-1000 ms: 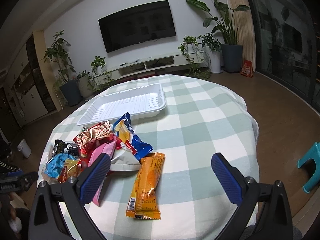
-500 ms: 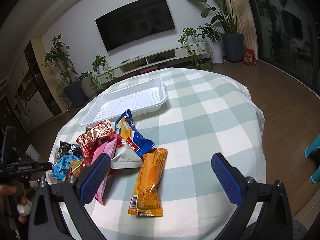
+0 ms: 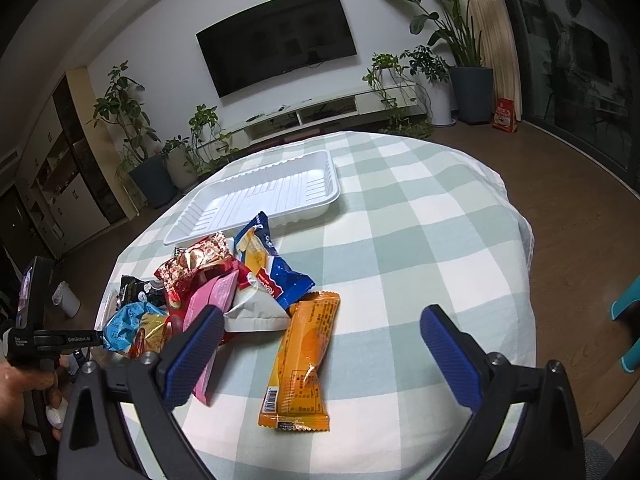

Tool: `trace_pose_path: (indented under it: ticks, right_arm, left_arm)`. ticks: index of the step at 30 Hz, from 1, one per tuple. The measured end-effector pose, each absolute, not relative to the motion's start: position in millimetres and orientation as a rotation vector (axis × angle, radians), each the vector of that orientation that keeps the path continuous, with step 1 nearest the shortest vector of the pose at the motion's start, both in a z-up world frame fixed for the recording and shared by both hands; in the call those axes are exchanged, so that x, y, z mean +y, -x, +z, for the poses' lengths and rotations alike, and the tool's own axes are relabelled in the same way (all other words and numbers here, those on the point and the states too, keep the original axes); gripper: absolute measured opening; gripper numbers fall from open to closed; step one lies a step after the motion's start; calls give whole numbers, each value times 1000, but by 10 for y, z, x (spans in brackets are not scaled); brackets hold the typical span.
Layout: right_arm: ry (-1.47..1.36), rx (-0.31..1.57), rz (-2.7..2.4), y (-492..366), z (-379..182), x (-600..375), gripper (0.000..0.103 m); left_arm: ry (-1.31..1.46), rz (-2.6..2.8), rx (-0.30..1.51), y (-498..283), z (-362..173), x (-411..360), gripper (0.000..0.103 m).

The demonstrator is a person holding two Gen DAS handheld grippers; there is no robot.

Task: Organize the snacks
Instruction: 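Grasp the clear bread bag with left tool while right tool grasps orange bar, then carry both packets to the white tray and open both tools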

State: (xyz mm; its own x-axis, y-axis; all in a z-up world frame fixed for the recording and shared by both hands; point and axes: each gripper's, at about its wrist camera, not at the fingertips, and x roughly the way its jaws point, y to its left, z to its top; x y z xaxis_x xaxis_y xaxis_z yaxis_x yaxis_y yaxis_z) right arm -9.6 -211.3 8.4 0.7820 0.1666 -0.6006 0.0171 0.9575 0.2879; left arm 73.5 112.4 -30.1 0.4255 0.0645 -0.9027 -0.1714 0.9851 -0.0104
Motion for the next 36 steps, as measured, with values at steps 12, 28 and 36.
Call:
trace_pose_path:
  ticks: [12,28,36]
  right_arm:
    - [-208,720,33,72,47,-2122,70]
    - [-42,914,40,-202,-322,-1711,60]
    - [-25,922,44,-183,-324,-1701,32]
  left_arm:
    - [231,118,1018,-552,-100,1297,16]
    - [327,-5,873,-362,155,1319,16]
    - [342,-23,866,-345,164,1354,16]
